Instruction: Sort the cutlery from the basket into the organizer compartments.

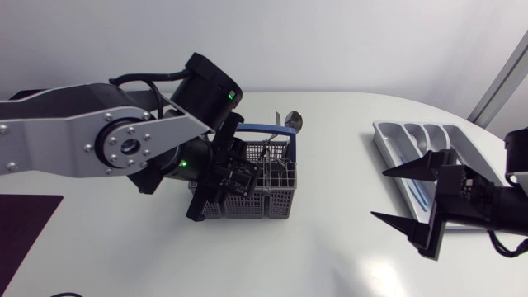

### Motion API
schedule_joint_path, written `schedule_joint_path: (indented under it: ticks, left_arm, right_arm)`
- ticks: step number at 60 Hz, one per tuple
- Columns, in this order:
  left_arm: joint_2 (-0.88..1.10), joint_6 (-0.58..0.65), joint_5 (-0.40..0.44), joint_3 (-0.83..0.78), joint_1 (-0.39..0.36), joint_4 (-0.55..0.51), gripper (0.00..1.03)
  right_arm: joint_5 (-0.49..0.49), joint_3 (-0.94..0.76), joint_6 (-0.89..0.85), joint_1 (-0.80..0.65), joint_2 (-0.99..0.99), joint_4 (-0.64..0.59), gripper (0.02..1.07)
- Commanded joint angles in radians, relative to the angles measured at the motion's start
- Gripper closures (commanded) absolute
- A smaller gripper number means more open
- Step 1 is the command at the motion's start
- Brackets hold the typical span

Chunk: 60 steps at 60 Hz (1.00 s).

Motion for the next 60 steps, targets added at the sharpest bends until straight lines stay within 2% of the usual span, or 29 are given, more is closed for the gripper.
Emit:
schedule_joint_path:
  ticks: [1,12,14,17,30,36,48,60]
  left_arm:
    - [0.03,0.018,-0.011,-0.01,0.008,-0.014,0.61]
    - [0.058,0.012,-0.013,0.013,0.015,-0.014,0.61]
    - [0.062,0.01,-0.013,0.018,0.017,-0.014,0.66]
    - [0.069,0.007,-0.013,0.022,0.018,-0.014,0.67]
    - [0.09,-0.007,-0.011,0.041,0.026,-0.013,0.84]
    - [0.105,-0.01,-0.013,0.047,0.031,-0.017,0.85]
    - [0.139,-0.035,-0.017,0.105,0.044,-0.103,0.89]
    - [0.145,-0.073,-0.017,0.139,0.061,-0.119,0.91]
  right_arm:
    - [0.07,-0.049,0.265,0.136,-0.063,0.085,0.07]
    - [0.262,-0.044,0.461,0.399,-0.073,0.151,0.07]
    - [0.294,-0.043,0.49,0.442,-0.065,0.165,0.07]
    - [0.323,-0.037,0.53,0.479,-0.048,0.178,0.07]
    - [0.375,-0.011,0.628,0.565,0.018,0.209,0.07]
    - [0.404,-0.003,0.656,0.61,0.043,0.229,0.07]
    - [0.432,0.031,0.735,0.702,0.108,0.247,0.07]
    - [0.452,0.055,0.794,0.751,0.168,0.272,0.07]
